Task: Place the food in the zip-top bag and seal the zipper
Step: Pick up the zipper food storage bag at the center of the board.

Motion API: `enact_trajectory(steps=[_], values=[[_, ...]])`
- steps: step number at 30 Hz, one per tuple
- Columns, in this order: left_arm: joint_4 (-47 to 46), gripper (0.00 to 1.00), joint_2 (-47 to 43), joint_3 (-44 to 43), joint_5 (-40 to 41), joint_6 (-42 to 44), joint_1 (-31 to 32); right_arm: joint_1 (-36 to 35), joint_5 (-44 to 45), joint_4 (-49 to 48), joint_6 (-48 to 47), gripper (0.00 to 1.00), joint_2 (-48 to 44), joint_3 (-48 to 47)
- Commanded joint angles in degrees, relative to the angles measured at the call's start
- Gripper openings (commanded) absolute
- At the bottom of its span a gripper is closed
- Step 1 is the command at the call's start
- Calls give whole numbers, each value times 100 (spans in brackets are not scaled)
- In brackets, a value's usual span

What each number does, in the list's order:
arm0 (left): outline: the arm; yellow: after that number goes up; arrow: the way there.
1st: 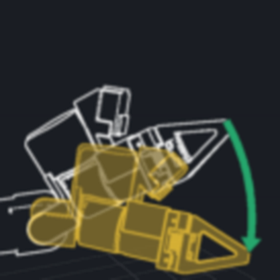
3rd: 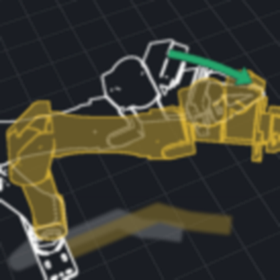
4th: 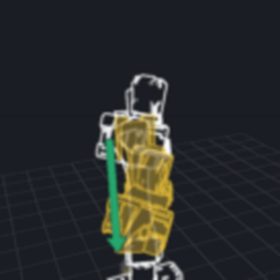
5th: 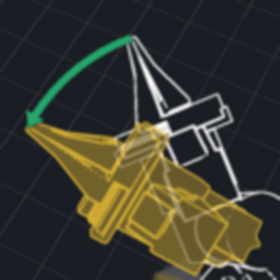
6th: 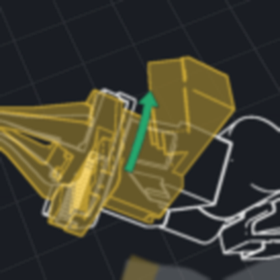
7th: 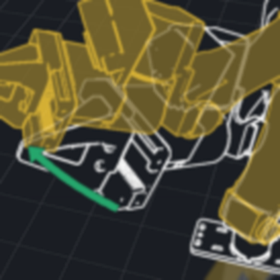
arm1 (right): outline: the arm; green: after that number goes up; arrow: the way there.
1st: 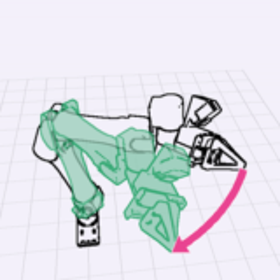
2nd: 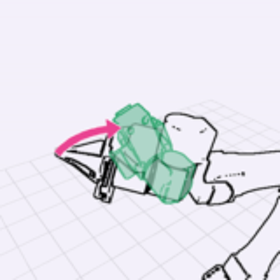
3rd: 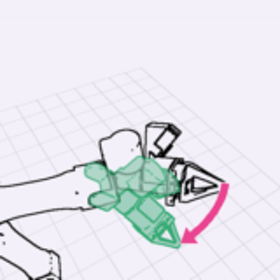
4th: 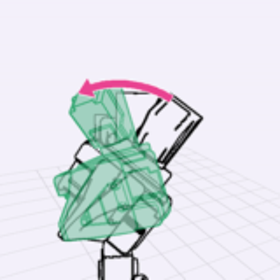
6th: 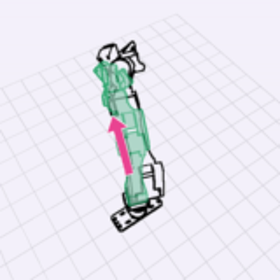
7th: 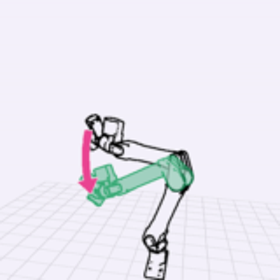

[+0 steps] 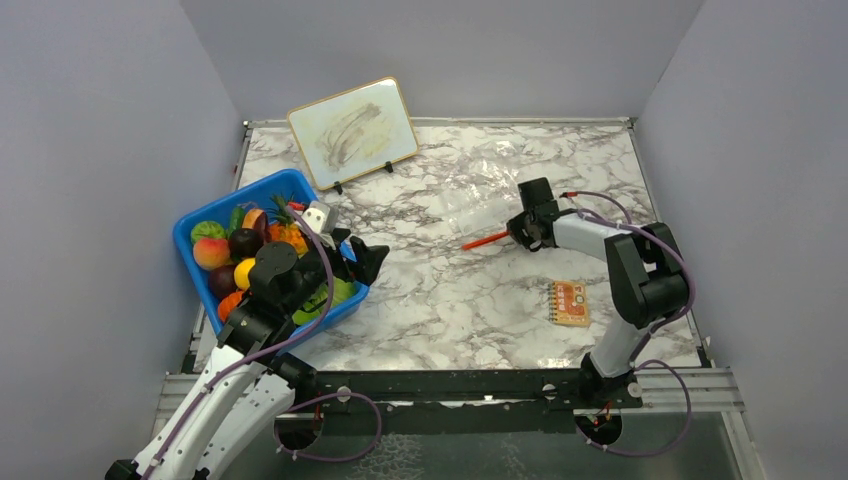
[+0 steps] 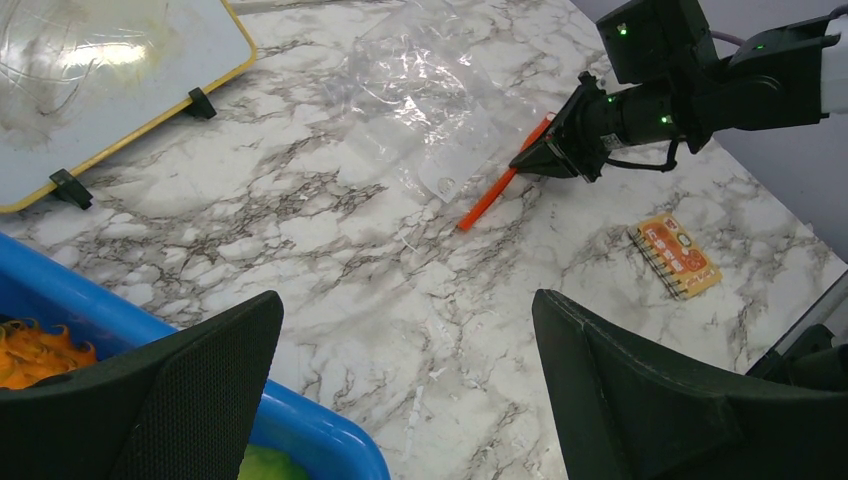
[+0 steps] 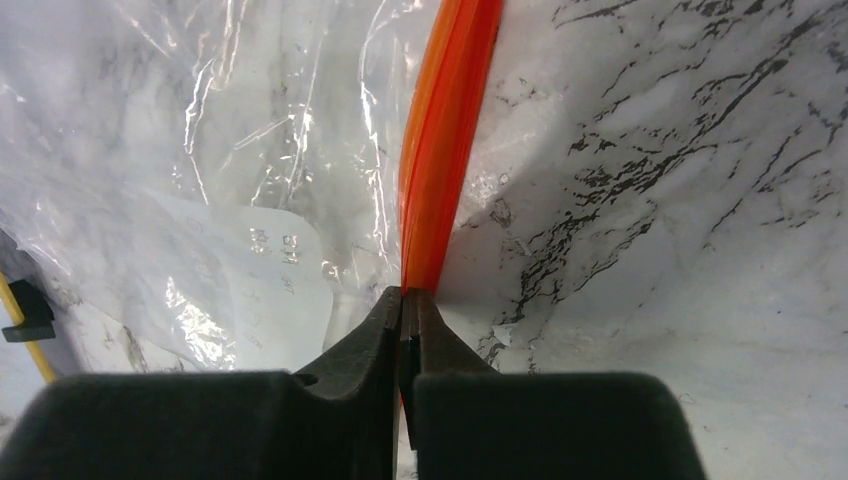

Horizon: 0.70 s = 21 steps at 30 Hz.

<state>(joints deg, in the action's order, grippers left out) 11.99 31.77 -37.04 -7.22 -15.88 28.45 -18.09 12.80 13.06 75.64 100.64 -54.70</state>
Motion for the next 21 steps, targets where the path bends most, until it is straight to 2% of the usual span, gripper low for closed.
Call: enact_trajectory(steps=[1, 12, 21], values=[[-204, 100, -29, 78, -143, 67, -32, 34, 300, -417, -415, 1, -245, 233], [-214, 96, 5, 44, -464, 220, -28, 33, -50, -835, -1386, 1, -1254, 694], [-181, 91, 710, -678, -681, 79, -31, 28, -584, -1009, -2526, 1, -2551, 916]])
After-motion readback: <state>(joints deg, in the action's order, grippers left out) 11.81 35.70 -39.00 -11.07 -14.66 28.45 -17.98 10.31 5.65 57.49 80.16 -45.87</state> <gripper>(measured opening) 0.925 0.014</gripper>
